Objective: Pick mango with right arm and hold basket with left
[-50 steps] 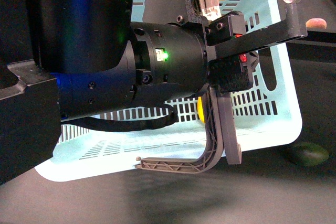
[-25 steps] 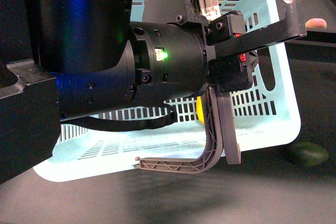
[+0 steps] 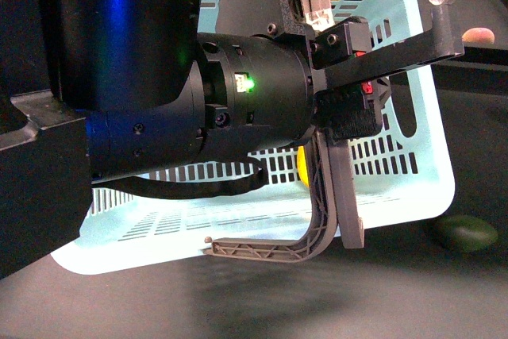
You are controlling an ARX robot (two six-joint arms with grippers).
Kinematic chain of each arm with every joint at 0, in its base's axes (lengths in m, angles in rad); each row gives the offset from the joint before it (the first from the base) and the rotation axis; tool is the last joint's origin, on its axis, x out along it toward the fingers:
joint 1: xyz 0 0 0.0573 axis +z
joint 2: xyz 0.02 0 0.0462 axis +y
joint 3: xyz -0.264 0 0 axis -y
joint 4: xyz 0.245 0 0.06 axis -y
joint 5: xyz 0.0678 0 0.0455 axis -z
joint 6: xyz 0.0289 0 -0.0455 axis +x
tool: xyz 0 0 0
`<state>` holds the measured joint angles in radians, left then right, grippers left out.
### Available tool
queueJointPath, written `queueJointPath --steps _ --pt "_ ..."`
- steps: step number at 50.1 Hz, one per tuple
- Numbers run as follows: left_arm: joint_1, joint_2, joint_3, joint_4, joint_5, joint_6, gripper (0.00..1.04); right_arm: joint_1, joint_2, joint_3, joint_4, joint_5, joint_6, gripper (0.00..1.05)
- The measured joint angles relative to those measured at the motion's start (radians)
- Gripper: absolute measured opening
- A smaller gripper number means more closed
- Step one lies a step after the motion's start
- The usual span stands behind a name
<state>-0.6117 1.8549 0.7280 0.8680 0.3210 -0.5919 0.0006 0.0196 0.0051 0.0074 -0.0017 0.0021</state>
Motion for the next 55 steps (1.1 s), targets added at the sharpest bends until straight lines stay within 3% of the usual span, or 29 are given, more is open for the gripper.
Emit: queueJointPath --steps 23,33,37,40,44,52,55 --pt "0.0 0.0 0.0 0.0 0.0 0.001 0.15 0.0 -0.014 0.0 -0.006 0.0 0.0 0.02" --pt "0.0 0.0 0.0 0.0 0.0 -0.001 0.15 0.0 -0.014 0.0 -0.006 0.0 -0.002 0.38" --pt "-0.021 0.016 0.001 0.04 -0.129 0.008 0.15 0.0 -0.014 0.0 -0.006 0.001 -0.002 0.49" --pt "-0.041 0.043 0.016 0.04 -0.338 0.012 0.15 0.0 -0.014 0.0 -0.006 0.0 -0.002 0.56" --pt "-0.043 0.065 0.055 0.01 -0.507 0.002 0.15 0.0 -0.014 0.0 -0.006 -0.001 -0.002 0.67" --pt "0.003 0.108 0.187 -0.099 -0.726 -0.137 0.15 0.0 -0.015 0.0 -0.006 0.001 -0.002 0.95" --pt "0.024 0.123 0.22 -0.141 -0.757 -0.201 0.15 0.0 -0.015 0.0 -0.006 0.001 -0.001 0.97"
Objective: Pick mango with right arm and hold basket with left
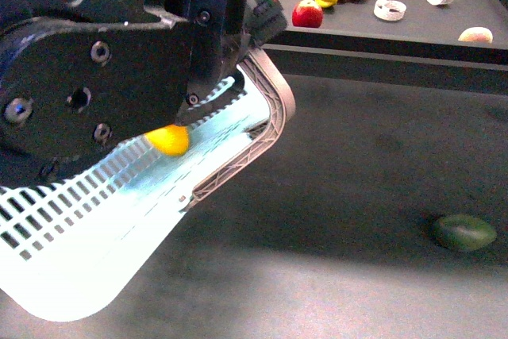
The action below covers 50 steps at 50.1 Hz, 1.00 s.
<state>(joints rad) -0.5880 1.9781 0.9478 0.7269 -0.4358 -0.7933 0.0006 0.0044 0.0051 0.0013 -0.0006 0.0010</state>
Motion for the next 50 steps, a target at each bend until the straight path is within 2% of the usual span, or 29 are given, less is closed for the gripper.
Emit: queueJointPath --steps 9,19,33,37,43,50 --pt "0.058 0.07 0.08 -0.074 -0.013 -0.248 0.15 0.0 0.0 0.0 0.0 -0.002 0.0 0.96" --pt "0.124 0.171 0.192 -0.05 0.002 -0.507 0.15 0.0 0.0 0.0 0.0 -0.001 0.0 0.96" --pt "0.218 0.329 0.345 -0.015 0.027 -0.659 0.15 0.0 0.0 0.0 0.0 -0.001 0.0 0.96" --pt "0.232 0.393 0.383 0.039 0.04 -0.668 0.15 0.0 0.0 0.0 0.0 -0.001 0.0 0.96" --pt "0.232 0.433 0.44 0.03 0.087 -0.651 0.15 0.0 0.0 0.0 0.0 -0.001 0.0 0.96" --pt "0.225 0.415 0.446 -0.1 0.084 -0.583 0.44 0.0 0.0 0.0 0.0 -0.001 0.0 0.96"
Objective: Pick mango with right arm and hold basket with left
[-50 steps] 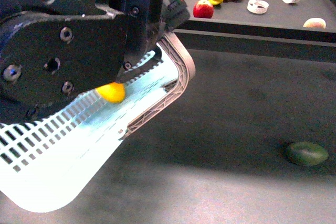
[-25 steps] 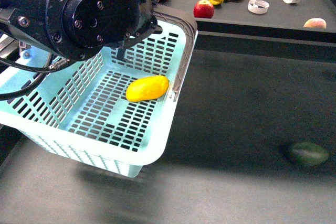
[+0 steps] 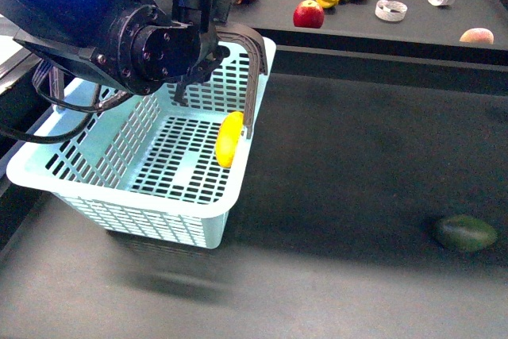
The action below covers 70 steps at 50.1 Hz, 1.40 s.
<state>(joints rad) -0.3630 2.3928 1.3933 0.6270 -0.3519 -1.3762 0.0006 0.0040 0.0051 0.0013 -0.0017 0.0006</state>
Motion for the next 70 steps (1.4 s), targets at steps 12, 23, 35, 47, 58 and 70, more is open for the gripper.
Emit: queueJointPath --steps 12,23,35,47,58,70 --pt "-0.002 -0.171 -0.223 0.01 -0.039 0.102 0.86 0.0 0.0 0.0 0.0 0.0 0.0 0.96" --pt "0.05 -0.486 -0.577 0.128 -0.069 0.201 0.99 0.0 0.0 0.0 0.0 0.0 0.0 0.96" --pt "0.149 -0.739 -0.908 0.193 -0.074 0.235 0.99 0.0 0.0 0.0 0.0 0.0 0.0 0.96" --pt "0.164 -0.803 -0.953 0.153 -0.07 0.315 0.97 0.0 0.0 0.0 0.0 0.0 0.0 0.96" --pt "0.246 -0.904 -1.197 0.66 0.24 1.244 0.44 0.0 0.0 0.0 0.0 0.0 0.0 0.96" --pt "0.322 -1.25 -1.299 0.394 0.338 1.357 0.04 0.0 0.0 0.0 0.0 0.0 0.0 0.96"
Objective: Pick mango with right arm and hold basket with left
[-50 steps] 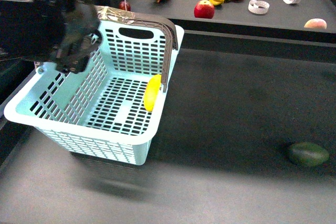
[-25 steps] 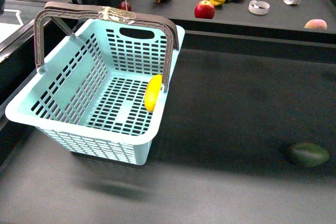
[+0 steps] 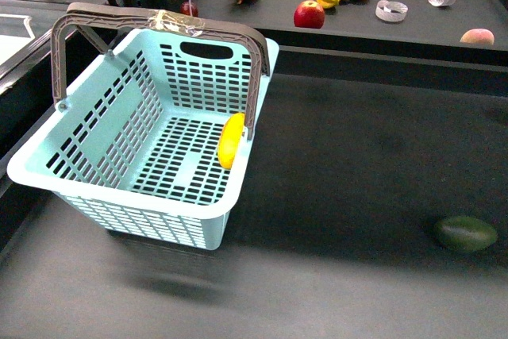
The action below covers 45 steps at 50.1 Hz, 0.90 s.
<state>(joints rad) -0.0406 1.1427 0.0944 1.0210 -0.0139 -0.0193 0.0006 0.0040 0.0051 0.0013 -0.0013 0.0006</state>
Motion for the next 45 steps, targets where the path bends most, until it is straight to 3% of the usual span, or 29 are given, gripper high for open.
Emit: queueJointPath --steps 5,45 --pt "0.037 -0.133 -0.029 -0.087 0.007 0.001 0.04 0.0 0.0 0.0 0.0 0.0 0.0 0.96" --pt "0.038 -0.772 -0.076 -0.648 0.014 0.011 0.04 0.0 0.0 0.0 0.0 0.0 0.0 0.96"
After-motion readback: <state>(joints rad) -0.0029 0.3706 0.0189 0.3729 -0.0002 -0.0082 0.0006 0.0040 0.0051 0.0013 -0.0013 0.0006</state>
